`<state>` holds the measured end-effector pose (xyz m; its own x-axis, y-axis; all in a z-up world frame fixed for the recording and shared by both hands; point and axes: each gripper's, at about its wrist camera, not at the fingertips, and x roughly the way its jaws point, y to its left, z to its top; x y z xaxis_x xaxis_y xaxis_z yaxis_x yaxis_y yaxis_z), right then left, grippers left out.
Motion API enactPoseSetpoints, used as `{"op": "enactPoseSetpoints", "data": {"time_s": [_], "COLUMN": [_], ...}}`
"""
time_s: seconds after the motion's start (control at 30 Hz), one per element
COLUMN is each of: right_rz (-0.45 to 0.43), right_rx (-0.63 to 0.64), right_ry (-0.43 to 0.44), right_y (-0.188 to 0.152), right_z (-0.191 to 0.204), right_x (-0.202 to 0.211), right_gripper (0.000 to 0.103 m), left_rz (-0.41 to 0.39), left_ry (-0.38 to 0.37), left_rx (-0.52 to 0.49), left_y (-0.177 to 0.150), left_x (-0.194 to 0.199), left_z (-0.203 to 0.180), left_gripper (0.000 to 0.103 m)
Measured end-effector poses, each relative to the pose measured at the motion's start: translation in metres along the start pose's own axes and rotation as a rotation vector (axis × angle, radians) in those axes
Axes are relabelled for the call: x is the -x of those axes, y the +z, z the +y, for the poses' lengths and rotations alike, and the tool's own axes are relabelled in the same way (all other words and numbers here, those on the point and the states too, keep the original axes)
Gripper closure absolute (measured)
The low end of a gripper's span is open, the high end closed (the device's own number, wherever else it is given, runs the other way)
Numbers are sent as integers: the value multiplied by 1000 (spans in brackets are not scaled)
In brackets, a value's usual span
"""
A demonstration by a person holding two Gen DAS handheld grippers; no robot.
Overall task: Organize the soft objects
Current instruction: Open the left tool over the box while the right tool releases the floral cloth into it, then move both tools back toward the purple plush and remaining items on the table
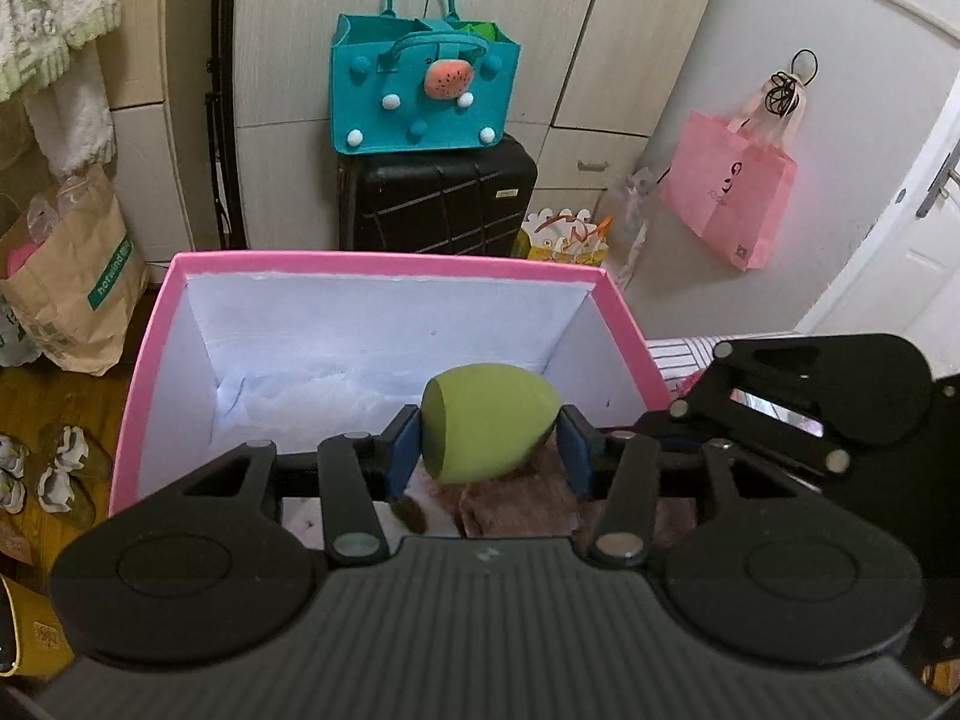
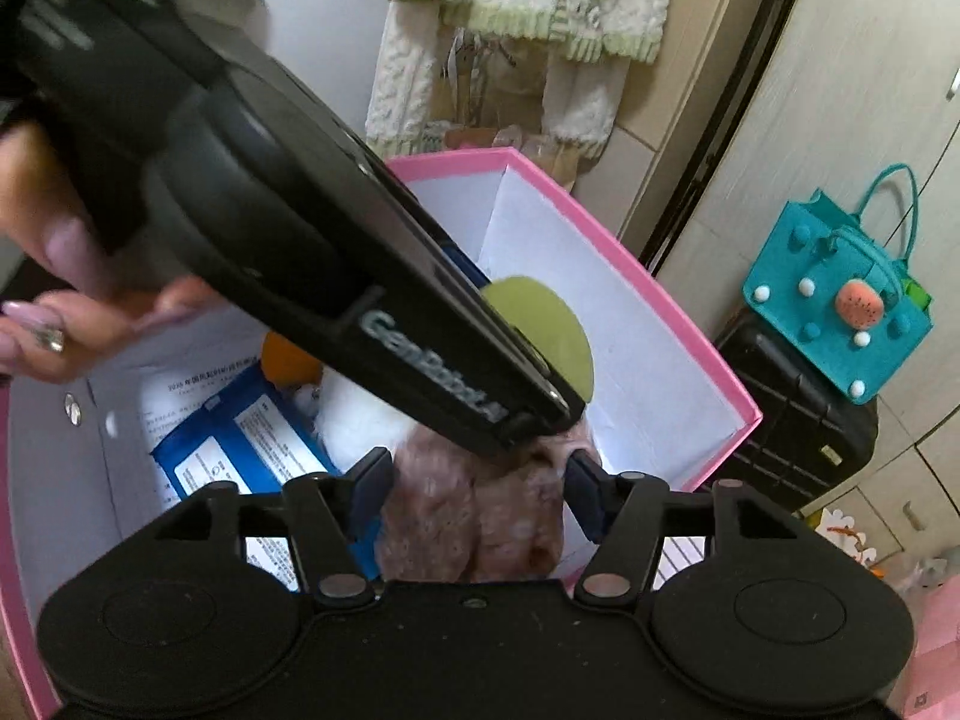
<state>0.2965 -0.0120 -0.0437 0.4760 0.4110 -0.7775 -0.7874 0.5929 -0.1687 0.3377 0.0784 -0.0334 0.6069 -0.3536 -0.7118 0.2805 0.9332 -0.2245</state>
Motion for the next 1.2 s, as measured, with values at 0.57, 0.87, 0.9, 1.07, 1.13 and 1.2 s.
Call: {"op": "enactPoseSetpoints", "data": {"time_s": [0.57, 0.87, 0.9, 1.07, 1.13, 1.2], "right_rz": [-153, -196, -202, -220, -225, -228], "right_rx": [-179, -251, -259, -284, -287, -287], "right_ry": [86, 122, 125, 136, 135, 132], "right_y": [-27, -42, -44, -57, -63, -70], "right_z": [-5, -2, -1, 2, 4, 6], "right_x": [87, 142, 149, 179, 190, 200], "right_gripper": [36, 36, 36, 36, 36, 35], "left_rz": [-59, -50, -46, -22, -28, -33], "left_ry": [30, 80, 68, -18, -20, -20], "left_rx": [-80, -161, -162, -147, -157, -173], "left_y": [-13, -26, -27, -29, -33, -36], "left_x": [69, 131, 138, 164, 172, 179], "left_z": [-14, -52, -56, -73, -83, -92], "left_gripper": [42, 37, 36, 35, 34, 33]}}
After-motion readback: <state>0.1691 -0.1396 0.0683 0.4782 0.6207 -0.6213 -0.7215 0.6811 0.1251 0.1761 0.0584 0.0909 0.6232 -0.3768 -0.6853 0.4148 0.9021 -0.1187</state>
